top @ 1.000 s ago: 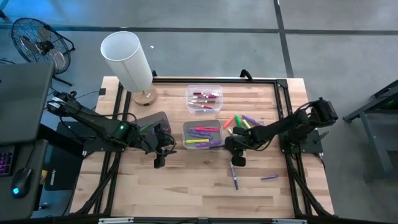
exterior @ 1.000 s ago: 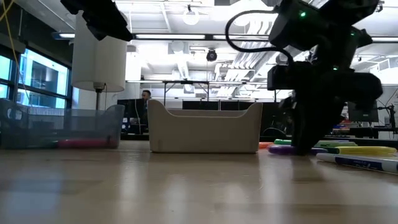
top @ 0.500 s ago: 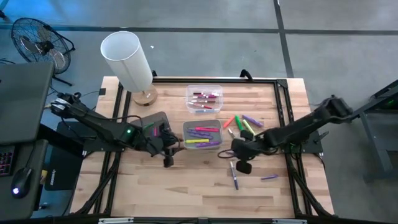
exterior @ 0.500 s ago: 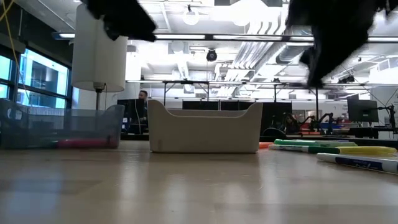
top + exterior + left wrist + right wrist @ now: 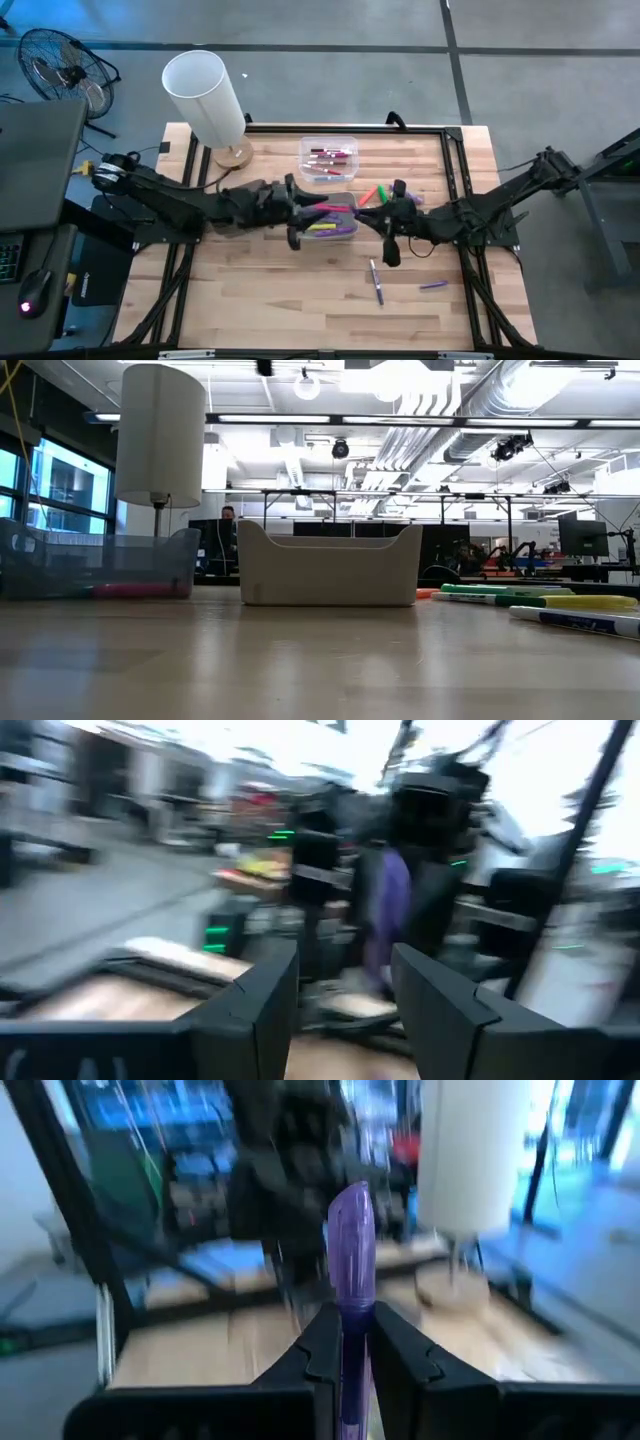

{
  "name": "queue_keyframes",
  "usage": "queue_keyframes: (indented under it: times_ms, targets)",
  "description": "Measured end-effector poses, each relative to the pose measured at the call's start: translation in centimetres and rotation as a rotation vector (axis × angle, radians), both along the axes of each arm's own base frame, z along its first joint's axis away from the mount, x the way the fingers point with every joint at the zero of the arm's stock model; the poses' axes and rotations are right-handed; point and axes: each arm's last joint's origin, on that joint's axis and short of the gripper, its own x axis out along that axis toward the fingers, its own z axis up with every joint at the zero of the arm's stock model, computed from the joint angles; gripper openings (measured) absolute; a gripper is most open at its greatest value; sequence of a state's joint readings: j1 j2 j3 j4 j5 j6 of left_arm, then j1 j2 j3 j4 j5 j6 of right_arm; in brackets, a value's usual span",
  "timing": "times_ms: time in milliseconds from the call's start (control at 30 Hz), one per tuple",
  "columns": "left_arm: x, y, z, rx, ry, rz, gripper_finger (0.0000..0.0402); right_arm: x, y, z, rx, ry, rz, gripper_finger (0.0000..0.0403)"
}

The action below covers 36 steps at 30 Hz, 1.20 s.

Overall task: Pick & Place Markers
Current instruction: Put the violet pen into the black bin

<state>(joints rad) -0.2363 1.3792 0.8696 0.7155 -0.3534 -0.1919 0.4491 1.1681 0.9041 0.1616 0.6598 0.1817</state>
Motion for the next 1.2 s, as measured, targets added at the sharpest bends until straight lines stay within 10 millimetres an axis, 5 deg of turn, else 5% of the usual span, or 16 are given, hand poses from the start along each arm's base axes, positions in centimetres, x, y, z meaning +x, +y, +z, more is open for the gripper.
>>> queue_keyframes:
  times_ms: [133,367,800,1000,1200]
  targets:
    - [0.3,0.9,0.4,-0.038,-0.047,-0.148,0.0159,0.5,-0.1,1.2,-0.041,-0.124,-0.011,0.0025]
    - [0.5,0.8,2.0,0.052,-0.091,-0.122,0.0159,0.9,0.1,1.1,-0.054,-0.137,-0.022,0.0025]
    - [5.5,0.0,3.0,0.111,-0.043,-0.089,0.0159,1.5,0.3,0.4,-0.066,-0.112,-0.044,0.0025]
    - [5.8,-0.1,3.8,0.11,-0.047,-0.09,0.0157,1.5,0.2,0.3,-0.064,-0.106,-0.052,0.0029]
    - [5.9,0.0,3.7,0.112,-0.034,-0.074,0.0101,1.5,0.2,0.3,-0.066,-0.101,-0.05,0.0025]
